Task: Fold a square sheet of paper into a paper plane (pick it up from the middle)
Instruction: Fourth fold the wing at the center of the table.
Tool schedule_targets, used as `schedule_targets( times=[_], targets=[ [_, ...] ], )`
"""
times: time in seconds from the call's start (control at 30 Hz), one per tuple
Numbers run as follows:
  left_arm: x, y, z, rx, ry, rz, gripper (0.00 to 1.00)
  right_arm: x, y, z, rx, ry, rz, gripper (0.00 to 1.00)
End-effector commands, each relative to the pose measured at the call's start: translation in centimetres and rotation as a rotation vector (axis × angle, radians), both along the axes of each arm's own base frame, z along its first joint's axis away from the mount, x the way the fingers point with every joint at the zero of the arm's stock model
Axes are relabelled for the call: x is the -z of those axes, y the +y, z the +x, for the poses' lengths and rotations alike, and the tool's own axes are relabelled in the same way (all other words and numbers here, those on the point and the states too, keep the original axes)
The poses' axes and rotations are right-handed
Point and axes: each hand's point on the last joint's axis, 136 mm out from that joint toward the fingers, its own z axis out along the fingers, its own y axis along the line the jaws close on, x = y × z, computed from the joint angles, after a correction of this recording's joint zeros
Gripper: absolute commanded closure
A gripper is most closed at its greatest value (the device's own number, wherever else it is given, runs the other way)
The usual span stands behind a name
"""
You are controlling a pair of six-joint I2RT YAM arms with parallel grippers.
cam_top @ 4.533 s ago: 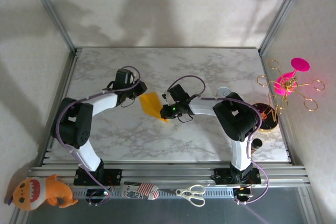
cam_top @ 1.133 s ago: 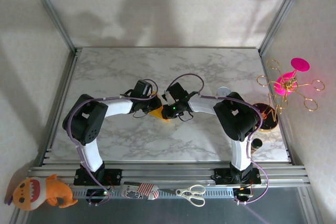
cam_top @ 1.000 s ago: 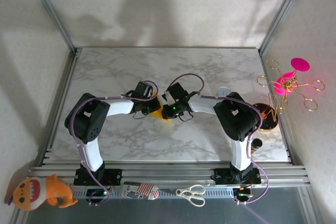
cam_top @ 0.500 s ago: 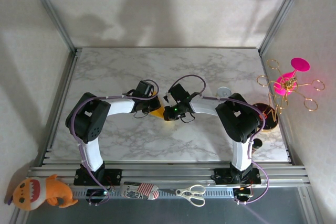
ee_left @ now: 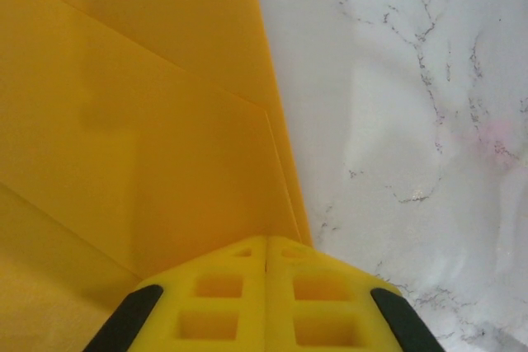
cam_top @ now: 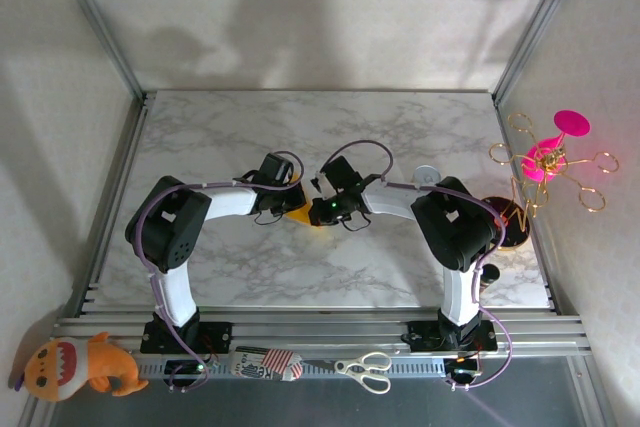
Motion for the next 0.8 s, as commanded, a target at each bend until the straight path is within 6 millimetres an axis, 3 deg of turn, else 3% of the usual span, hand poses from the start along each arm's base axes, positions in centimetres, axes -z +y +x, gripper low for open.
schedule_targets(
  times=[0.0,0.33,0.47,0.77],
  targets=[
    [4.3,3.0,-2.2,-0.038,0.110,0.152,0.95,0.8,0.4,0.7,0.021,0.026,0.008,0.99],
    [4.8,4.2,-2.4,-0.057,0.119,0.211,0.95,3.8,-2.6,-1.4,0.049,0.087,-0.094,0.99],
    [5.0,4.9,-2.4,-0.058,0.121,0.247,0.95,3.9,-4.2,-1.6,0.057,0.096,-0.119,0.99],
    [5.4,5.4,-2.4,-0.056,0.128,0.265,0.96,3.5,-4.9,-2.8,0.000,0.110,-0.127,0.99]
  ],
)
